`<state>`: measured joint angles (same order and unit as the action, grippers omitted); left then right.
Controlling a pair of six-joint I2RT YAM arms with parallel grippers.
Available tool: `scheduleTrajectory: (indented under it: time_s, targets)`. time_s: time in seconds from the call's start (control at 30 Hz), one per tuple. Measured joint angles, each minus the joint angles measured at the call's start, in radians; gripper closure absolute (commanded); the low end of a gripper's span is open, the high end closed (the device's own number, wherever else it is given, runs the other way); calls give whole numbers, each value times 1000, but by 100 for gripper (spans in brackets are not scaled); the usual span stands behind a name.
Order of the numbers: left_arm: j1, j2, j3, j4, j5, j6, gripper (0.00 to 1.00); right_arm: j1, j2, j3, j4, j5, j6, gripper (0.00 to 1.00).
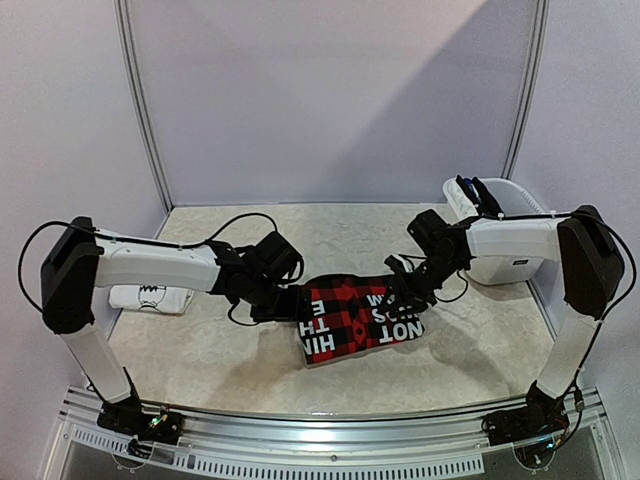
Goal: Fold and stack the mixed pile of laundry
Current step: Smooth out the square-folded shirt at the center of the board.
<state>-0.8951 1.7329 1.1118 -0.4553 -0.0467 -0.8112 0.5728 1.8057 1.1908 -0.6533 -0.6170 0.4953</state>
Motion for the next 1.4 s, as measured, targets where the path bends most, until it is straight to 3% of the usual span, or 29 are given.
scheduleTrajectory:
  time_s: [0.57, 0.93, 1.07, 1.4]
  targets:
    - [66, 198, 14, 274, 160, -43, 41, -11, 77, -86, 97, -33, -33, 64]
    - [80, 290, 19, 496, 246, -59, 80, -44, 81, -140, 180, -108, -30, 64]
    - [83, 326, 17, 588, 275, -71, 99, -49, 82, -156, 207, -128, -28, 64]
    - [85, 348, 10, 663, 312, -87, 100, -56, 87, -164, 221, -153, -28, 64]
